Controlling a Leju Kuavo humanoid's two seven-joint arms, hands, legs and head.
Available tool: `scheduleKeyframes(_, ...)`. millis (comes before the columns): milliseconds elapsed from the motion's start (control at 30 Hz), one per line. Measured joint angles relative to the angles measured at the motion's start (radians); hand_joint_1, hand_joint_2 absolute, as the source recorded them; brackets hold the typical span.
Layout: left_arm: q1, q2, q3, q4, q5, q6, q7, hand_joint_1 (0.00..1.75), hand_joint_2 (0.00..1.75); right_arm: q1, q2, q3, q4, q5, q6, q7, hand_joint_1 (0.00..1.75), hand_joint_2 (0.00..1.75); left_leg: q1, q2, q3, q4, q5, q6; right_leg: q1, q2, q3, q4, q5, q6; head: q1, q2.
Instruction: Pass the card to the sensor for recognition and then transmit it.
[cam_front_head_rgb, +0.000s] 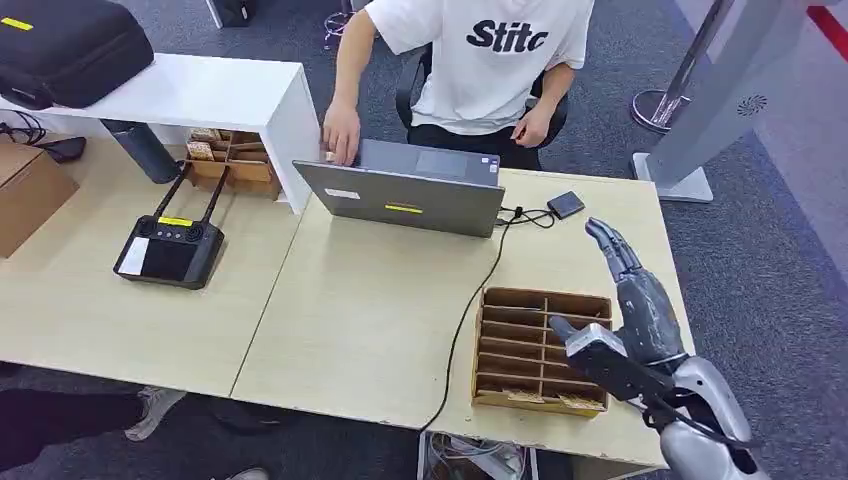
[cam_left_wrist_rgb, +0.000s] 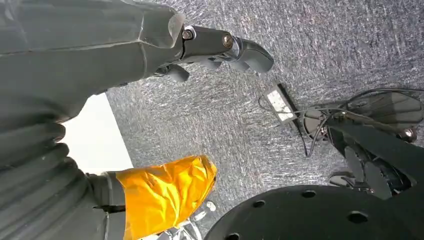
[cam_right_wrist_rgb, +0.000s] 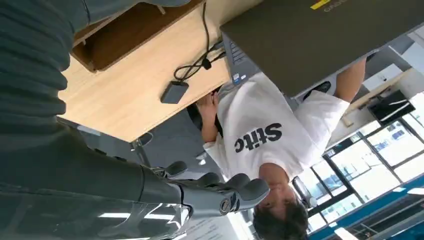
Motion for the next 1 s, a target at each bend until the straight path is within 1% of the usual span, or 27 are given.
scheduleKeyframes(267, 0.0, 0.0, 0.0, 0.0, 0.004, -0.005, 0.0, 0.0, 1.75, -0.005, -0.003, 0.037, 0.0, 0.055, 0.003, 0.005, 0.0, 1.75, 0.0, 0.0, 0.0, 0.0, 0.0, 0.0, 0.0, 0.0, 0.0, 0.0, 0.0, 0.0, 0.0, 0.0)
scheduleKeyframes(567, 0.0, 0.0, 0.0, 0.0, 0.005, -0.006, 0.0, 0.0, 1.75, -0.012, -0.003, 0.063, 0.0, 0.064, 0.003, 0.008, 0.0, 1.75, 0.0, 0.0, 0.0, 0.0, 0.0, 0.0, 0.0, 0.0, 0.0, 0.0, 0.0, 0.0, 0.0, 0.0)
scheduleKeyframes(733, 0.0, 0.001, 0.0, 0.0, 0.009, -0.012, 0.0, 0.0, 1.75, -0.02, -0.003, 0.08, 0.005, 0.09, 0.011, 0.018, 0.0, 1.75, 0.0, 0.0, 0.0, 0.0, 0.0, 0.0, 0.0, 0.0, 0.0, 0.0, 0.0, 0.0, 0.0, 0.0)
scheduleKeyframes(867, 0.0, 0.002, 0.0, 0.0, 0.01, -0.014, 0.001, 0.0, 1.75, -0.039, -0.003, 0.113, 0.025, 0.105, 0.018, 0.032, 0.0, 1.75, 0.0, 0.0, 0.0, 0.0, 0.0, 0.0, 0.0, 0.0, 0.0, 0.0, 0.0, 0.0, 0.0, 0.0)
scheduleKeyframes(1000, 0.0, 0.006, 0.0, 0.0, 0.011, -0.015, 0.002, 0.0, 1.75, -0.059, 0.002, 0.149, 0.074, 0.109, 0.018, 0.047, 0.0, 1.75, 0.0, 0.0, 0.0, 0.0, 0.0, 0.0, 0.0, 0.0, 0.0, 0.0, 0.0, 0.0, 0.0, 0.0)
